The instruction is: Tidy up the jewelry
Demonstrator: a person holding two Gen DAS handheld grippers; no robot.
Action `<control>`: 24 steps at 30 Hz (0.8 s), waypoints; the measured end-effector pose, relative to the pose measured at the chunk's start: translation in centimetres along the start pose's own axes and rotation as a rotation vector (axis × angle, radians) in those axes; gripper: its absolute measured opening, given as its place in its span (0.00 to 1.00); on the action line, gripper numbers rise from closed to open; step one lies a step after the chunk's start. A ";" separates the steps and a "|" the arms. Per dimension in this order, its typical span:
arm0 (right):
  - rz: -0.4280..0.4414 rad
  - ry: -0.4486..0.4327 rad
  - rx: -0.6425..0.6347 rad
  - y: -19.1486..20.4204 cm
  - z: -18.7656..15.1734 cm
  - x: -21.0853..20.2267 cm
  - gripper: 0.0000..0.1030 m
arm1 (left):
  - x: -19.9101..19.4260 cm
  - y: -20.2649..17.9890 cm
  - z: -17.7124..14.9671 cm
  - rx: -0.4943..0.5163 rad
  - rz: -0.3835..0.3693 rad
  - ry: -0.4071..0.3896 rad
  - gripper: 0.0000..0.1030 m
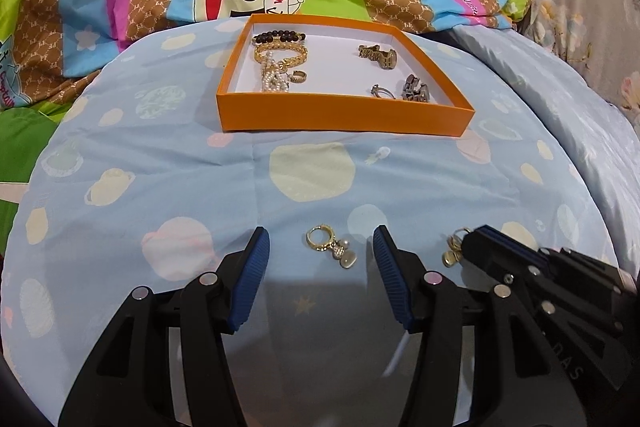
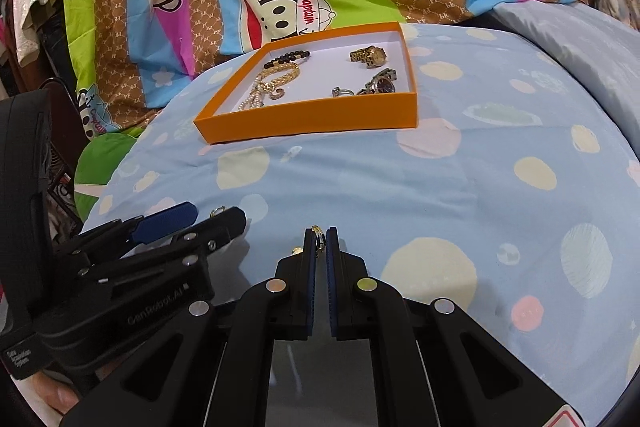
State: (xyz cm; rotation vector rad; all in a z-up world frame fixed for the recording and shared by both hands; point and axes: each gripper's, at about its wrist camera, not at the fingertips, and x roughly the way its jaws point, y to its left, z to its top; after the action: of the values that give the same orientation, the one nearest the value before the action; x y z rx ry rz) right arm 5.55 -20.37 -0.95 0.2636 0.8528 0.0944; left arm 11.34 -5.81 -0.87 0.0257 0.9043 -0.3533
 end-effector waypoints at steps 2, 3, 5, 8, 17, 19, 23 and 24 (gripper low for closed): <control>0.005 0.002 0.006 -0.1 0.0 0.1 0.05 | 0.0 0.0 0.0 0.000 0.006 -0.002 0.49; 0.006 0.003 0.005 -0.1 0.0 0.1 0.05 | 0.0 0.0 0.0 0.000 0.009 -0.003 0.48; 0.007 0.002 0.003 -0.1 -0.1 0.1 0.05 | 0.0 0.2 0.0 -0.007 0.015 -0.004 0.43; 0.007 0.003 0.004 0.0 -0.1 0.1 0.05 | -0.1 0.4 0.0 -0.020 0.014 -0.007 0.32; 0.009 0.001 0.005 0.0 -0.1 -0.1 0.05 | -0.3 0.6 -0.1 -0.026 0.001 -0.008 0.20; 0.010 0.000 0.007 -0.1 -0.2 -0.3 0.05 | -0.5 0.7 -0.3 -0.025 -0.003 -0.007 0.20; 0.015 -0.001 0.010 -0.2 -0.5 -0.7 0.05 | -1.0 0.9 -0.9 -0.025 -0.009 -0.006 0.20; 0.017 0.000 0.011 -0.2 -0.6 -0.8 0.05 | -1.2 0.9 -1.1 -0.025 -0.010 -0.006 0.20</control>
State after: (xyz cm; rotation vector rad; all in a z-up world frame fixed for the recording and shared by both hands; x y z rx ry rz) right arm 4.53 -20.64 -0.80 0.2811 0.8518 0.1052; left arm 10.14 -4.39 -0.71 -0.0032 0.9034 -0.3510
